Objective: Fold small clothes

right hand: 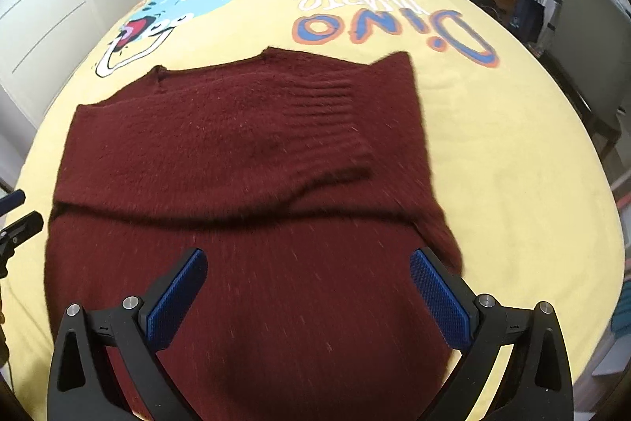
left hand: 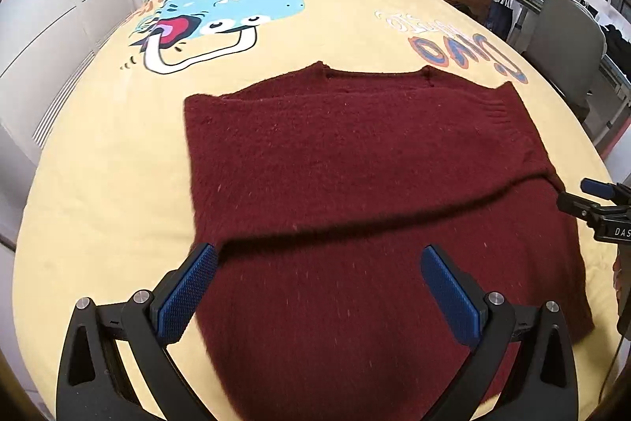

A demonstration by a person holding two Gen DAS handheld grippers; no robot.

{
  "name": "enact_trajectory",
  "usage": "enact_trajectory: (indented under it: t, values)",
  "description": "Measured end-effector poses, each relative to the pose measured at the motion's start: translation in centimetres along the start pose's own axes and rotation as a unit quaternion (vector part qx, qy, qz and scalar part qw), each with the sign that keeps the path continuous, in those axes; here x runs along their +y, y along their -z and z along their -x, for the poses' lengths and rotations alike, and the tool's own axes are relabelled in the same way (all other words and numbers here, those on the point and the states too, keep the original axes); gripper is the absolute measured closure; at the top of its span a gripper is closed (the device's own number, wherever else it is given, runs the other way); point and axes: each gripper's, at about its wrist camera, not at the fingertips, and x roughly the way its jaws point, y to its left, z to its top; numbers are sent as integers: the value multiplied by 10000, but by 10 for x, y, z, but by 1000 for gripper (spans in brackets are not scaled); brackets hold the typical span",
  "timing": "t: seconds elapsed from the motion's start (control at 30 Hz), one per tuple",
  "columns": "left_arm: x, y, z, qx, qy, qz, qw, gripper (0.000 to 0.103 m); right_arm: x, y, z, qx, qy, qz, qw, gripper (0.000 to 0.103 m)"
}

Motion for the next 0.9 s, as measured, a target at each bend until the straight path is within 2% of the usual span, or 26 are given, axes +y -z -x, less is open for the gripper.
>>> enact_trajectory:
  t: [0.17, 0.3, 0.43, 0.63, 0.7, 0.9]
  values:
    - [2, 20, 17, 150, -179, 78, 9997, 1, -23, 31, 25, 80, 131, -46, 9999, 0]
    - [10, 47, 18, 549, -187, 379, 9976, 1, -41, 58, 35, 228, 192, -154, 9994, 0]
    - [19, 76, 13, 852, -268, 608, 9941, 1, -54, 85, 41, 322, 65, -333, 9989, 0]
    - [22, 104, -6, 1414, -316, 697, 9870, 1, -59, 115, 30, 662, -76, -525, 9964, 0]
    - [21, 111, -12, 1545, -156, 780, 9848, 1, -60, 123, 25, 792, -176, -671, 9944, 0]
    - [19, 131, -38, 2085, -133, 920, 9736, 1, -62, 134, 7, 1184, -317, -896, 9884, 0]
